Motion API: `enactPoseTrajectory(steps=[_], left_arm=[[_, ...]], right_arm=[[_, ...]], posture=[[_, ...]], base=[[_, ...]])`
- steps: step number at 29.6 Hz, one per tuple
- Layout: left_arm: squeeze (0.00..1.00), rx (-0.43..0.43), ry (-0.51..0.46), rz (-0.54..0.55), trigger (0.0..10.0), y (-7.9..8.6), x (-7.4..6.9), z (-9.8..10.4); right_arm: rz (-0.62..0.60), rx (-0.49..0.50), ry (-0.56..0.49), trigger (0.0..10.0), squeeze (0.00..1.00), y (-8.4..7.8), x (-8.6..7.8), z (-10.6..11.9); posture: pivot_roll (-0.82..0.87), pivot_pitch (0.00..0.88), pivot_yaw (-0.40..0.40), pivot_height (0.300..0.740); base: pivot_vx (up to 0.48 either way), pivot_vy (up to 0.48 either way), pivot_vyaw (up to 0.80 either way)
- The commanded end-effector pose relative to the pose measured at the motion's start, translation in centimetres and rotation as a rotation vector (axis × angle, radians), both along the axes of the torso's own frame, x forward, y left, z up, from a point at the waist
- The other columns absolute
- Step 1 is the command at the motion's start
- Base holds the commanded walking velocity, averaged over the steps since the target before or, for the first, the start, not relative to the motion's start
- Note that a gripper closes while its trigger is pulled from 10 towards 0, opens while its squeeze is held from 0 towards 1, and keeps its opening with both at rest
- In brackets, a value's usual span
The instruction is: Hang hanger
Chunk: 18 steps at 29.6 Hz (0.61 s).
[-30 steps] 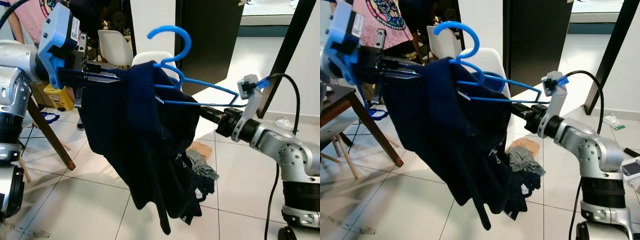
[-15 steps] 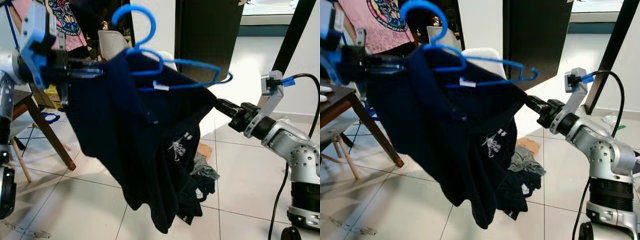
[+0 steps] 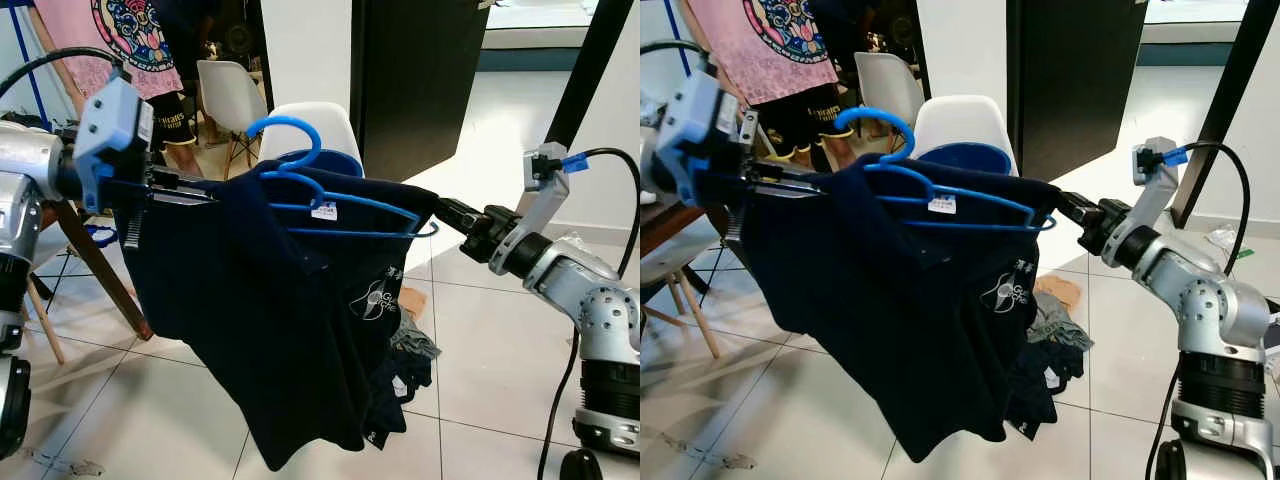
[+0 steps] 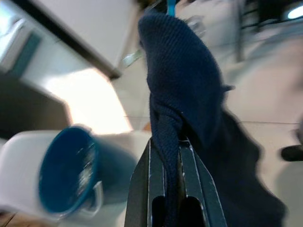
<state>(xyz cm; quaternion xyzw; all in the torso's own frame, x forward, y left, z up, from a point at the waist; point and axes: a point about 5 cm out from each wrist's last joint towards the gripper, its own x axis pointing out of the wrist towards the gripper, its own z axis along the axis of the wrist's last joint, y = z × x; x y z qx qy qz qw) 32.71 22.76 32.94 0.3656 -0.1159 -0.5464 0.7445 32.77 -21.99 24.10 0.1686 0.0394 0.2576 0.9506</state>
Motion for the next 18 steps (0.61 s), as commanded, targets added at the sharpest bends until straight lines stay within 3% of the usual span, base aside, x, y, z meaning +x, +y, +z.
enactPoseTrajectory(steps=[1, 2, 4, 8, 11, 18], left_arm=[[0.00, 0.019, -0.080, 0.095, 0.0, 1.5, -0.2, 1.6], [0.00, 0.019, -0.080, 0.095, 0.0, 1.5, -0.2, 1.6], [0.00, 0.069, -0.131, 0.200, 0.0, 2.7, 0.0, 2.1], [0.00, 0.118, -0.143, 0.254, 0.0, 3.4, -0.1, 2.3], [0.00, 0.182, -0.111, 0.260, 0.0, 3.6, 0.0, 1.4], [0.00, 0.190, -0.109, 0.253, 0.0, 3.2, 0.2, 0.9]], right_arm=[[-0.020, -0.016, 0.025, 0.0, 0.00, -0.2, 0.1, -0.2], [-0.020, -0.016, 0.025, 0.0, 0.00, -0.2, 0.1, -0.2], [-0.024, -0.020, 0.036, 0.0, 0.00, -0.2, 0.1, -0.4], [-0.024, -0.026, 0.041, 0.0, 0.00, -0.2, 0.2, -0.5], [-0.020, -0.038, 0.045, 0.0, 0.00, 0.0, 0.3, -0.6], [-0.011, -0.043, 0.040, 0.0, 0.00, 0.4, 0.3, -0.5]], posture=[[-0.07, 0.000, 0.081, 0.740], [-0.07, 0.000, 0.081, 0.740], [-0.07, 0.000, 0.081, 0.740], [-0.07, 0.000, 0.078, 0.740], [-0.06, 0.000, 0.078, 0.740], [-0.06, 0.000, 0.078, 0.740]], base=[[0.000, 0.000, 0.00], [0.000, 0.000, 0.00], [0.000, 0.000, 0.00], [0.000, 0.000, 0.00], [0.000, 0.000, 0.00], [0.000, 0.000, 0.00]])
